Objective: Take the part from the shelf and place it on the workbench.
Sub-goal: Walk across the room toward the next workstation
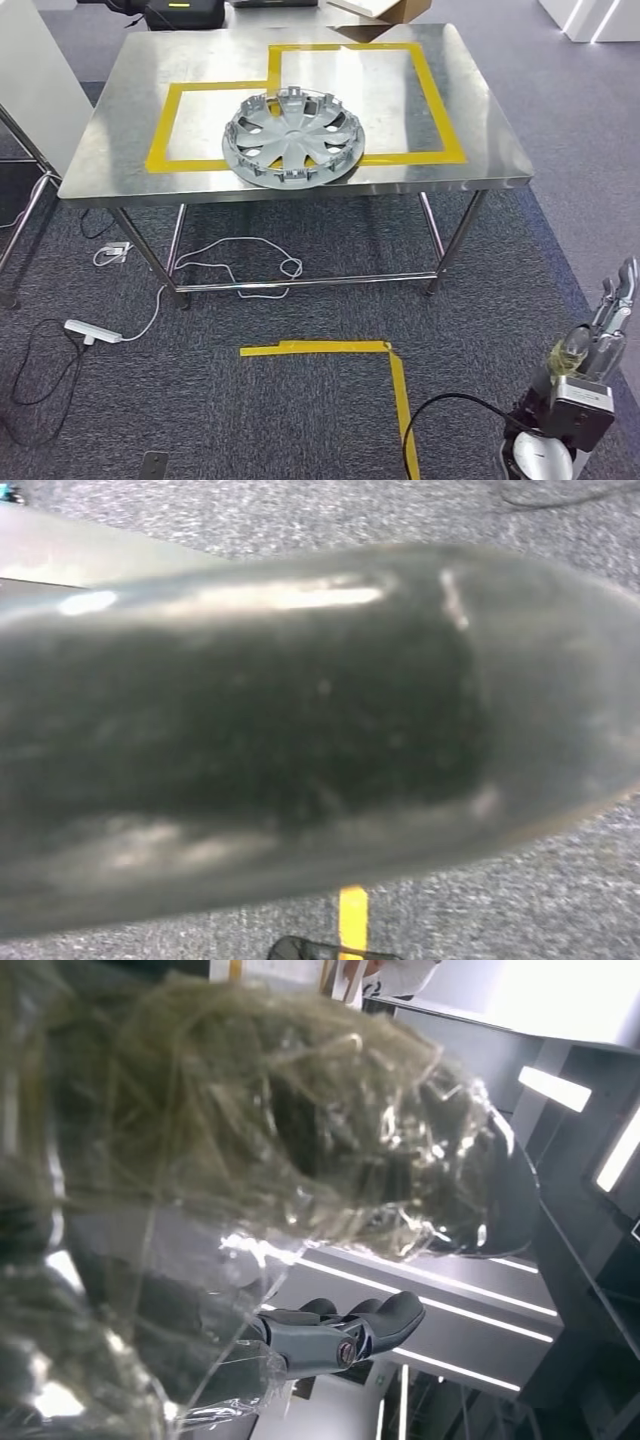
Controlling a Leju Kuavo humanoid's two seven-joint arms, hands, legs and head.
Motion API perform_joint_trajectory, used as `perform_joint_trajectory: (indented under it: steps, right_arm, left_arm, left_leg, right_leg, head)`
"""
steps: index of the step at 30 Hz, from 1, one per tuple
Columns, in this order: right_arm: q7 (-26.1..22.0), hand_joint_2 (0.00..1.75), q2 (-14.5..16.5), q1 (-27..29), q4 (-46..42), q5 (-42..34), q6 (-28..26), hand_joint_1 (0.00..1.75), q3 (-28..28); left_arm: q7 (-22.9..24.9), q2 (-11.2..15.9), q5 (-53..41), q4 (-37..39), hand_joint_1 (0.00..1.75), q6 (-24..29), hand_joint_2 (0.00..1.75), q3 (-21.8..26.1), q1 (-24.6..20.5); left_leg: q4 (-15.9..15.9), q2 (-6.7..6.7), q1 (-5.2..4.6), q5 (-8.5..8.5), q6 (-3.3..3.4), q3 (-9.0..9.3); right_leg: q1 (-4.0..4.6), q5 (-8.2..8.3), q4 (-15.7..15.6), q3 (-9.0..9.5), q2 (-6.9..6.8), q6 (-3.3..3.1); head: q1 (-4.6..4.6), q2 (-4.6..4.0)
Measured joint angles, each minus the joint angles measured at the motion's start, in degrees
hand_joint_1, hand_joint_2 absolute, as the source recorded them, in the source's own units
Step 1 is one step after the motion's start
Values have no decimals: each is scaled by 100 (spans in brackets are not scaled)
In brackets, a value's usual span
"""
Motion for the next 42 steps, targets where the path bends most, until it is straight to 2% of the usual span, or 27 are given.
perform_joint_trajectory:
  steps: [2,4,5,6,9,10,11,12,14,16,18,20,21,24,25,26,27,28,29,31,33,35,36,39,40,41,42]
  right_arm:
    - [-6,0,16,32,8,-27,-1,0,-20]
    - [-22,0,53,103,29,-71,-16,0,-84]
    - [-37,0,72,135,40,-97,-24,0,-128]
    - [-55,0,93,163,50,-121,-27,0,-173]
    - [-96,0,152,233,80,-170,-19,0,-295]
    - [-95,0,173,260,94,-186,-15,0,-340]
    - [-87,0,192,290,113,-205,-11,0,-389]
    - [-80,0,213,323,138,-230,1,0,-452]
    - [-73,0,266,386,206,-299,41,0,-613]
    - [-101,0,322,437,276,-368,75,0,-801]
    - [-158,0,369,494,338,-413,103,0,-992]
    - [-203,0,408,561,390,-433,140,0,-1193]
    - [-213,0,427,593,416,-428,157,0,-1292]
    - [-204,0,474,655,522,-308,236,0,-1560]
    - [-189,0,489,664,581,-236,272,0,-1654]
    - [-171,0,505,669,654,-160,313,0,-1757]
    - [-152,0,521,668,744,-87,353,0,-1869]
    - [-138,0,537,660,848,-18,405,0,-1985]
    - [-129,0,551,641,973,57,468,0,-2114]
    - [-137,0,583,566,1303,226,601,0,-2407]
    - [-184,0,616,467,1746,395,730,0,-2747]
    - [-261,0,649,355,2300,552,833,0,-3122]
    - [-307,0,660,278,2622,633,866,0,-3318]
    - [-432,0,633,-8,3772,869,884,0,-3918]
    - [-461,0,592,-103,4241,959,864,0,-4130]
    - [-477,0,541,-190,4707,1044,842,0,-4321]
    - [-473,0,479,-271,5183,1130,817,0,-4508]
  left_arm:
    - [3,3,22,-1,0,1,0,6,-4]
    - [4,5,38,-1,0,2,0,22,10]
    - [7,7,41,-1,0,3,0,31,24]
    - [10,7,43,-1,0,3,0,40,38]
    - [16,1,50,-1,0,2,0,67,52]
    - [16,-2,60,-1,0,2,0,79,51]
    - [16,-1,71,-1,0,2,0,92,50]
    - [16,-1,84,-1,0,3,0,103,49]
    - [16,3,99,-1,0,6,0,122,49]
    - [16,6,104,-1,0,11,0,137,48]
    - [16,5,107,-1,0,19,0,144,49]
    - [16,-9,114,-1,0,21,0,159,53]
    - [16,-14,120,-1,0,21,0,168,54]
    - [16,-15,144,-1,0,22,0,188,50]
    - [16,-17,150,-1,0,21,0,197,51]
    - [16,-21,155,-1,0,21,0,211,51]
    - [16,-28,158,-1,0,24,0,226,52]
    - [16,-35,160,-1,0,27,0,241,51]
    - [17,-42,161,-2,0,31,0,254,48]
    - [22,-50,166,-3,0,36,0,271,44]
    - [39,-56,170,-3,0,45,0,285,40]
    - [63,-60,170,-3,0,59,0,308,48]
    - [70,-62,168,-3,0,63,0,319,60]
    - [56,-74,155,-3,0,78,0,347,76]
    - [50,-79,150,-3,0,86,0,357,75]
    - [45,-83,145,-3,0,93,0,367,75]
    - [43,-85,141,-3,0,103,0,375,75]
  left_leg:
    - [18,-4,-9,106,-65,-57]
    - [25,-9,10,161,-136,-92]
    - [80,-15,21,62,-170,-125]
    - [232,-20,29,-151,-198,-176]
    - [1226,-25,40,-1024,-249,-387]
    - [1521,-25,41,-1121,-254,-407]
    - [1663,-26,41,-1076,-251,-357]
    - [1608,-26,40,-934,-239,-218]
    - [991,-32,35,-665,-185,302]
    - [271,-42,18,-660,-124,771]
    - [6,-46,0,-718,-77,872]
    - [-19,-29,14,-652,-10,792]
    - [-28,-17,24,-593,35,739]
    - [-31,5,18,-398,108,512]
    - [-26,7,13,-325,106,420]
    - [-21,8,9,-251,101,326]
    - [-16,9,5,-176,91,228]
    - [-11,9,3,-108,78,141]
    - [-1,9,1,-44,61,68]
    - [23,3,-18,67,12,-30]
    - [21,3,-22,175,-53,-63]
    - [22,0,1,205,-126,-102]
    - [98,-6,11,71,-160,-145]
    - [909,-19,32,-789,-227,-343]
    - [1266,-20,36,-959,-240,-391]
    - [1527,-20,38,-976,-244,-394]
    - [1630,-22,39,-869,-239,-330]
  right_leg:
    - [21,-126,-524,317,4,-56]
    - [33,-92,-575,245,-8,-156]
    - [31,-43,-573,200,-19,-217]
    - [25,19,-578,142,-30,-273]
    - [33,216,-566,-68,-39,-343]
    - [40,283,-554,-147,-39,-344]
    - [47,346,-536,-229,-39,-338]
    - [53,401,-513,-316,-38,-328]
    - [63,484,-450,-471,-38,-294]
    - [79,547,-380,-575,-43,-240]
    - [87,632,-345,-645,-53,-170]
    - [74,606,-297,-712,-44,-100]
    - [67,448,-180,-776,-32,-65]
    - [45,-356,758,-1061,-10,19]
    - [41,-480,1086,-1111,-10,35]
    - [36,-464,1279,-1097,-10,46]
    - [31,-329,1282,-987,-10,47]
    - [27,-147,1092,-782,-10,41]
    - [24,-12,741,-490,-10,29]
    - [33,-38,-143,147,-8,-19]
    - [60,-169,-603,410,-5,-91]
    - [65,-90,-619,313,-19,-199]
    - [60,-25,-622,251,-26,-253]
    - [53,161,-628,19,-32,-339]
    - [57,216,-623,-51,-35,-342]
    - [63,274,-611,-116,-39,-337]
    - [68,329,-592,-184,-37,-327]
  head:
    - [-4,0]
    - [-7,0]
    - [-10,0]
    - [-24,0]
    - [-51,0]
    - [-51,0]
    - [-52,0]
    - [-53,0]
    - [-52,0]
    - [-49,0]
    - [-44,0]
    - [-45,0]
    - [-33,0]
    - [-1,0]
    - [-2,0]
    - [-1,0]
    - [-2,0]
    - [-2,0]
    - [-2,0]
    - [1,0]
    - [7,0]
    - [23,-1]
    - [17,-1]
    - [-28,0]
    - [-33,0]
    - [-32,0]
    - [-34,0]
